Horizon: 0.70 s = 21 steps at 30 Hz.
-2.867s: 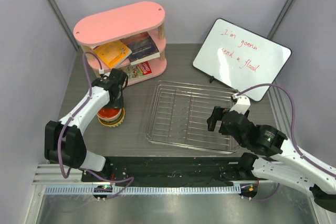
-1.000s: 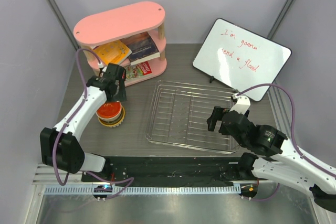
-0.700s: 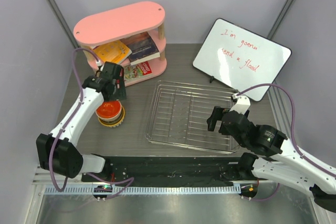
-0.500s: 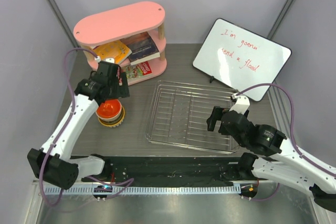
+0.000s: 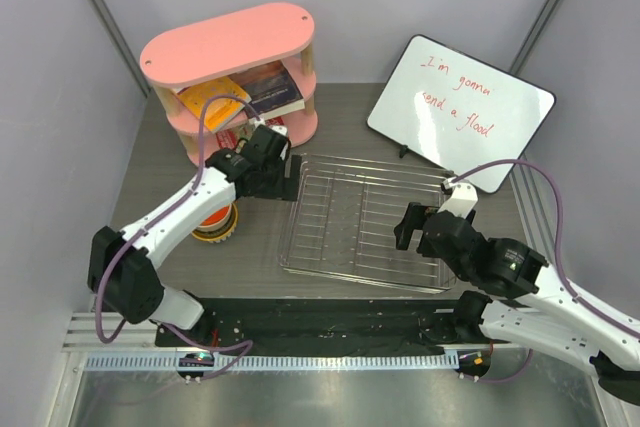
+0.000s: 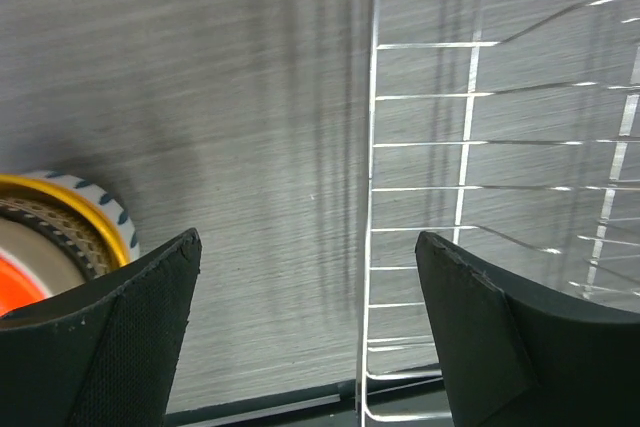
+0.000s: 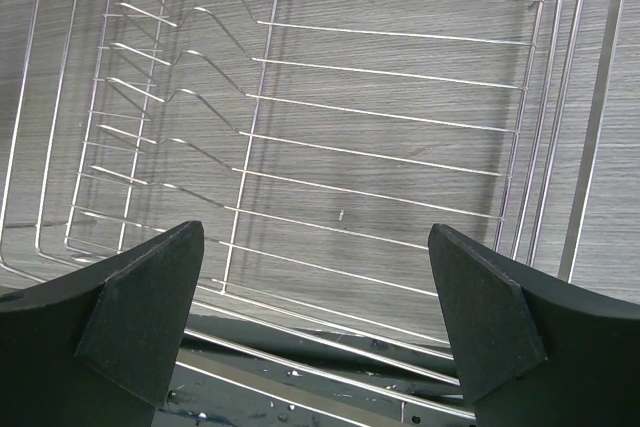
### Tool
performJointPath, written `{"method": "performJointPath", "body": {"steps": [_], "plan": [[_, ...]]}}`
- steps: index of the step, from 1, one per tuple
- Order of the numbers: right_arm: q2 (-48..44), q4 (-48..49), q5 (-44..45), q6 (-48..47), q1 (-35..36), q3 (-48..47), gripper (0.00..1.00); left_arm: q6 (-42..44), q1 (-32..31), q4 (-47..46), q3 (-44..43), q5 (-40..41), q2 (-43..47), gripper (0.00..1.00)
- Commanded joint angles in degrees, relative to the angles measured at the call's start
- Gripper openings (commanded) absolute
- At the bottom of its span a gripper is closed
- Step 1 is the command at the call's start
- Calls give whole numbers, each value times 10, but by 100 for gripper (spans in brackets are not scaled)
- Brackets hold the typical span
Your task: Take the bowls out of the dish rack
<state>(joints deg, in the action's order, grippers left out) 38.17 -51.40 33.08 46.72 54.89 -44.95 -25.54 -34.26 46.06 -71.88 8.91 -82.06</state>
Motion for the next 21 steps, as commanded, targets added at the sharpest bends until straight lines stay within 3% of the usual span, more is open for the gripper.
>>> {"method": "performJointPath", "body": {"steps": [1,5,10,12,17,21], "plan": [[-6,11,8,8,-1,-1,100,-28,0,-53,29,11,-15,86],[-2,12,12,7,0,0,100,-39,-1,-64,52,1,-29,69],[-1,14,13,6,-1,0,100,-46,-15,-85,68,5,-35,62],[-3,14,11,7,-1,1,100,-50,-19,-92,70,6,-37,54],[-6,14,13,8,-1,1,100,-58,-40,-99,73,17,-59,52],[-6,13,12,7,0,-1,100,-74,-50,-98,82,30,-78,38]]}}
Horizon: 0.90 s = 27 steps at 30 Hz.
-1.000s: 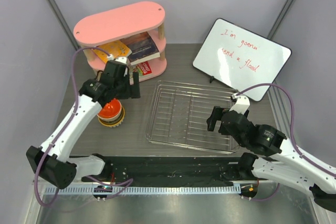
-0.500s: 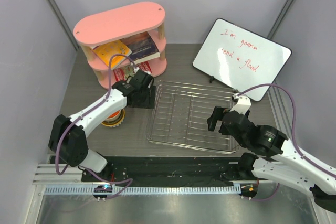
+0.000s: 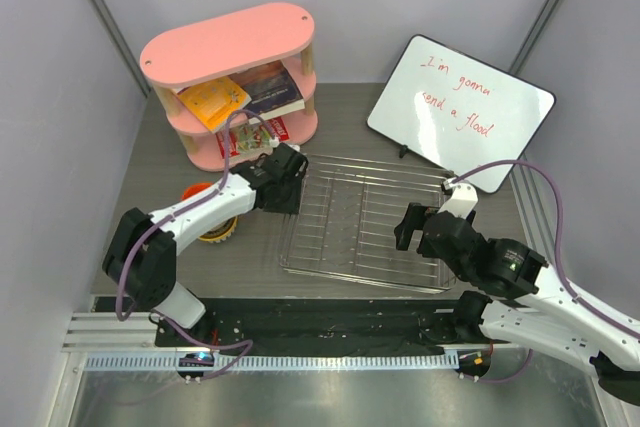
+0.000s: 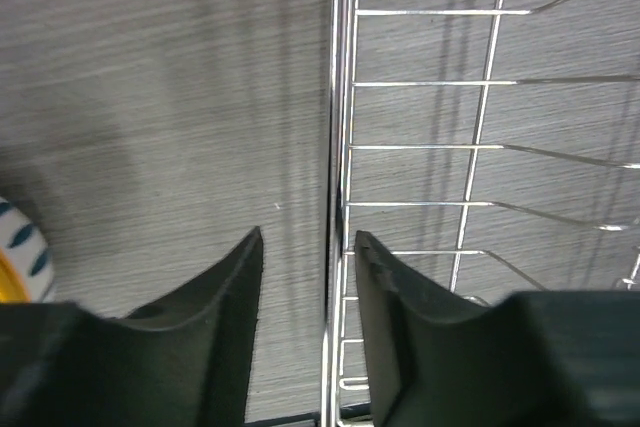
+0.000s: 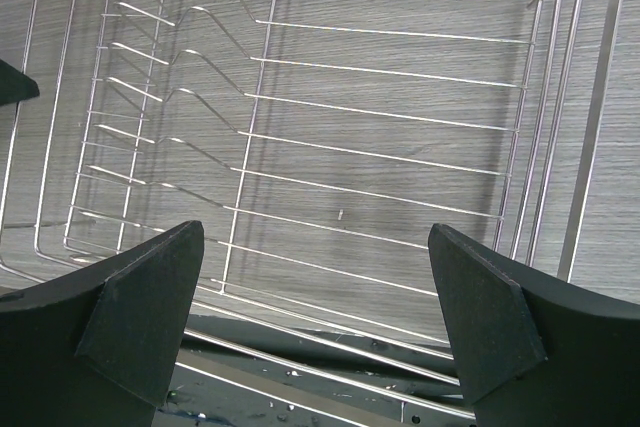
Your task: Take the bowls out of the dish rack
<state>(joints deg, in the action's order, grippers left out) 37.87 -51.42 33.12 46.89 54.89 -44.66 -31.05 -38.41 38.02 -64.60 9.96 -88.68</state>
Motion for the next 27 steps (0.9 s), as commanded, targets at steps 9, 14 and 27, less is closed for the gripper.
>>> {"method": "performJointPath", "body": {"steps": [9,14,27], "plan": [[-9,-5,18,0,0,-27,100,-67,-10,4,51,60,3,0],[-7,-8,18,-1,-1,-32,100,-91,-10,20,52,104,38,0],[-9,-16,22,-7,0,-42,100,-67,30,89,33,162,41,0]]}}
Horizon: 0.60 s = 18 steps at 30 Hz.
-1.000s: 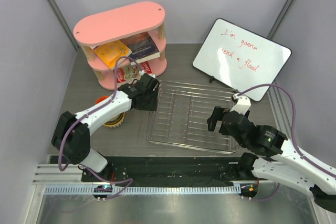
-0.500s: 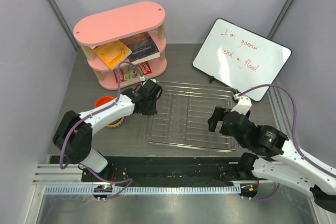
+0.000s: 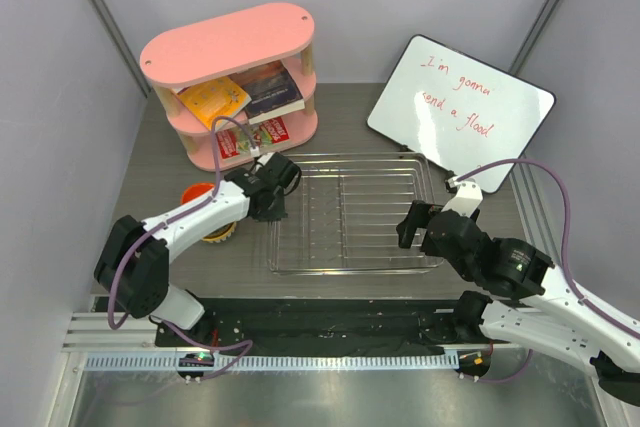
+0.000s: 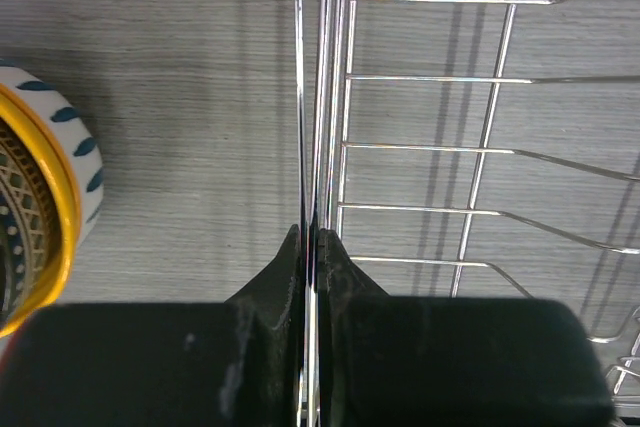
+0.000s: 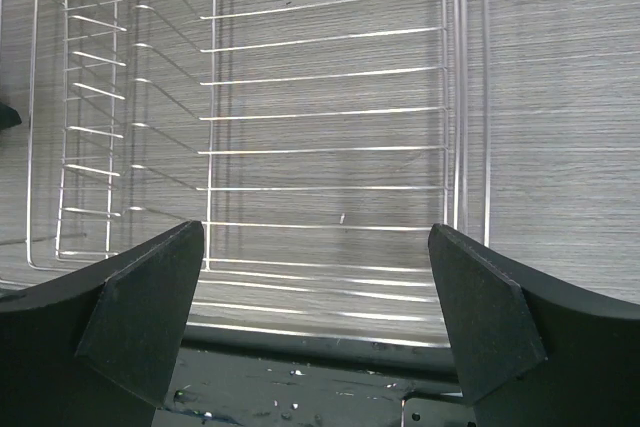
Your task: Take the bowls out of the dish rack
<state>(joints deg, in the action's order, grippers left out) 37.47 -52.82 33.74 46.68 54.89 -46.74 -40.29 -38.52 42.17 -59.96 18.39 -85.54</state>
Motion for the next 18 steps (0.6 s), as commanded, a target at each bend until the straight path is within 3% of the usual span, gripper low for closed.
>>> {"method": "performJointPath", "body": {"steps": [1,6,8,14,18], "plan": [[-6,-3,17,-5,0,-22,100,28,38,55,-14,78,7,0],[-12,-6,21,-5,-1,-20,100,74,80,55,-14,66,16,1],[-10,-6,21,-4,-1,-17,100,89,90,53,-18,58,13,6],[-3,-7,19,-3,-1,-17,100,117,91,70,-37,55,-16,28],[-6,-7,19,-3,0,-18,100,118,91,78,-35,60,-16,56]]}}
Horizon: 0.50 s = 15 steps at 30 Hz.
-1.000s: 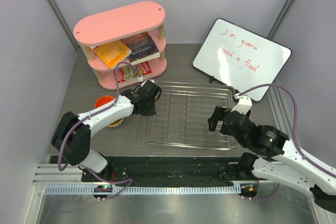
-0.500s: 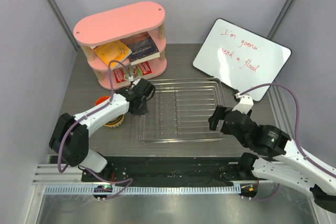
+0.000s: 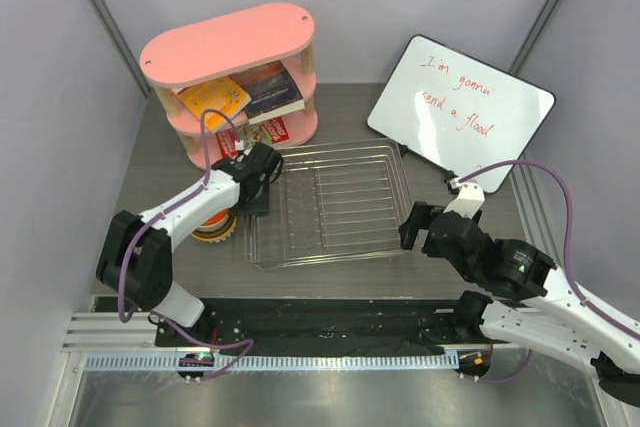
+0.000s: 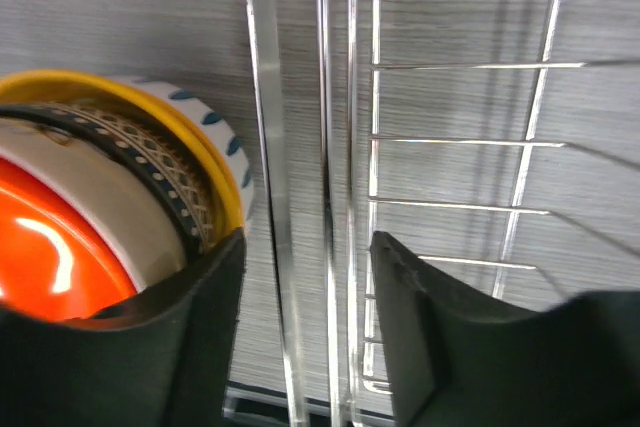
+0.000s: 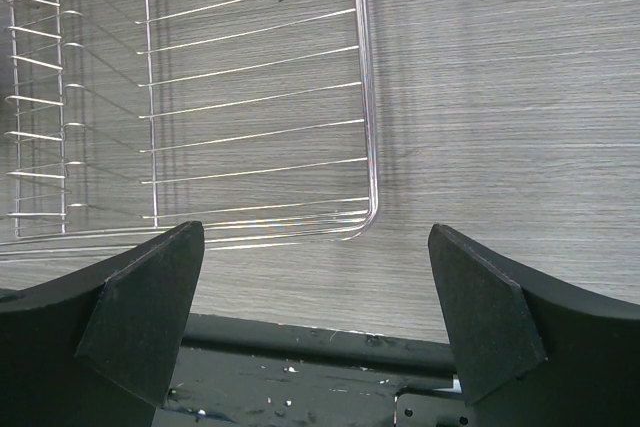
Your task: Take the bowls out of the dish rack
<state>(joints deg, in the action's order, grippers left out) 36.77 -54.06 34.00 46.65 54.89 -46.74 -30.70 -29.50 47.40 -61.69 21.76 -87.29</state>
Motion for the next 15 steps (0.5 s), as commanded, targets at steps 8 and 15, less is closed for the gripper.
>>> {"method": "performJointPath", "body": {"steps": [8,15], "plan": [[3,5,17,5,-1,-14,100,32,1,-20,-14,3,69,84],[4,5,16,9,-1,-11,100,35,1,-42,-69,-86,107,84]]}}
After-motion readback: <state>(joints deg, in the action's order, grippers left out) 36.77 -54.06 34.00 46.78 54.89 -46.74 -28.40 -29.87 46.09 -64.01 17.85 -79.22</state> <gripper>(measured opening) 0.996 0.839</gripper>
